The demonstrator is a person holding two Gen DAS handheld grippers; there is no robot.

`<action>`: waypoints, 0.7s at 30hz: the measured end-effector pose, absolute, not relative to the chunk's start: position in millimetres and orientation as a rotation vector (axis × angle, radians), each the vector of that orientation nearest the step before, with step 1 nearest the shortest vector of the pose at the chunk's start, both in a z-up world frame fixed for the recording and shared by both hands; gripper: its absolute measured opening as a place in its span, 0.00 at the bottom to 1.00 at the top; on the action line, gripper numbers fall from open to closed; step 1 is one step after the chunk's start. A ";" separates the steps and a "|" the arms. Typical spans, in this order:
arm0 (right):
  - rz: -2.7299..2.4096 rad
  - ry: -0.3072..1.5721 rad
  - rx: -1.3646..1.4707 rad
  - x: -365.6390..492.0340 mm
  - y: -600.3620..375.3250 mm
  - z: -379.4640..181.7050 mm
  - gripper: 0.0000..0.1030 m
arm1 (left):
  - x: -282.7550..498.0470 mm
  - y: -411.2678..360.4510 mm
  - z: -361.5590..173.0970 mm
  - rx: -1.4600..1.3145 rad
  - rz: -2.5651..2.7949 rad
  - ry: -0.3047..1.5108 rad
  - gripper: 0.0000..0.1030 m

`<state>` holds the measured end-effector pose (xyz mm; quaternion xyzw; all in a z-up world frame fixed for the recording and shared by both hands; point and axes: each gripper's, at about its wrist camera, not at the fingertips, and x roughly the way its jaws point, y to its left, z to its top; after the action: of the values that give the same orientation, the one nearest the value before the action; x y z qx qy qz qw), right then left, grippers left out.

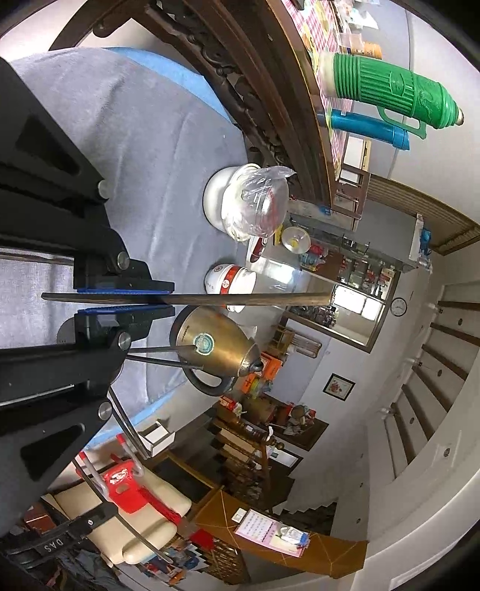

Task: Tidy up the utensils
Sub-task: 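Lower both chopsticks into the grey cup and open both tools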

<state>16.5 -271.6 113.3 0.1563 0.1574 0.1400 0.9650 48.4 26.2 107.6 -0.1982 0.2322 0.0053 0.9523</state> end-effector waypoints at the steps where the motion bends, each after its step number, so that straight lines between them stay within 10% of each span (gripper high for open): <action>1: 0.284 0.318 0.316 17.0 -271.7 113.7 0.06 | 49.8 26.5 106.7 -0.403 0.013 0.475 0.05; 21: 0.285 0.253 0.328 32.3 -277.9 133.3 0.06 | 76.5 21.7 140.0 -0.507 -0.048 0.396 0.05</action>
<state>32.3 -277.9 133.3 0.1624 0.1254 0.1408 0.9685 76.5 21.7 140.0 -0.2492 0.1948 -0.0234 0.9484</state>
